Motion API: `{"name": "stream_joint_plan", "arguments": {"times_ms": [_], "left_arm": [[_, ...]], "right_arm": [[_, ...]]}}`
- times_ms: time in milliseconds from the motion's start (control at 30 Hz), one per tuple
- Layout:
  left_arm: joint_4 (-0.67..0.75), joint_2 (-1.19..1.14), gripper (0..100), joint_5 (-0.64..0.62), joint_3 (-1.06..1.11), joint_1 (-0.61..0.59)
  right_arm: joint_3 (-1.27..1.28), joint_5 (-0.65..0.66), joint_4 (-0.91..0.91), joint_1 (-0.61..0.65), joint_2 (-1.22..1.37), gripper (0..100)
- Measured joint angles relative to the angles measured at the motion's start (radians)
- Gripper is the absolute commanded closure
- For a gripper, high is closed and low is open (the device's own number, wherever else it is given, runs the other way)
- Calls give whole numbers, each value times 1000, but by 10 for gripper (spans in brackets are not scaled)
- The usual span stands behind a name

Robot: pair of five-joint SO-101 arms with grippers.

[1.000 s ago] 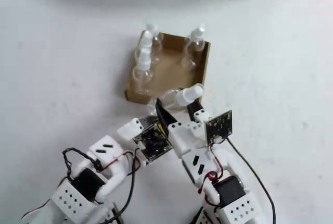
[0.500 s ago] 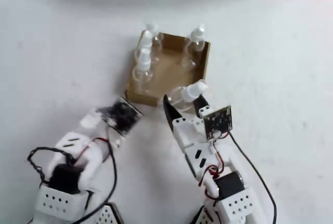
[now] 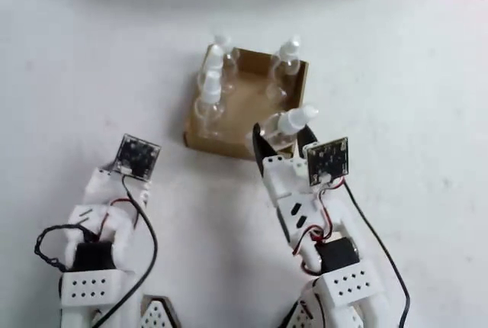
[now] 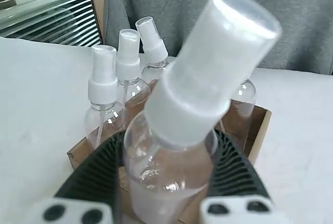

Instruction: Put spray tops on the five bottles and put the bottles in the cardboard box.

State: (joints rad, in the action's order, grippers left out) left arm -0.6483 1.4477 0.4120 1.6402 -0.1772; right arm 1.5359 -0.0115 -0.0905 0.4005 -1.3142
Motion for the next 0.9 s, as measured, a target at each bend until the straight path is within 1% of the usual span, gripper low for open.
{"name": "stream_joint_plan", "arguments": {"times_ms": [167, 300, 467, 733, 900], "left_arm": [[127, 5, 977, 6, 63, 0], [138, -3, 976, 14, 63, 2], [141, -3, 975, 17, 63, 2], [141, -3, 976, 43, 63, 2], [141, -3, 976, 44, 63, 2]], "right_arm": [[-35, 0, -2, -23, 2, 984], [-81, 5, -2, -61, 2, 984], [-98, 69, -2, -61, 2, 984], [-104, 84, -2, -61, 3, 984], [-206, 84, -2, -72, 121, 984]]}}
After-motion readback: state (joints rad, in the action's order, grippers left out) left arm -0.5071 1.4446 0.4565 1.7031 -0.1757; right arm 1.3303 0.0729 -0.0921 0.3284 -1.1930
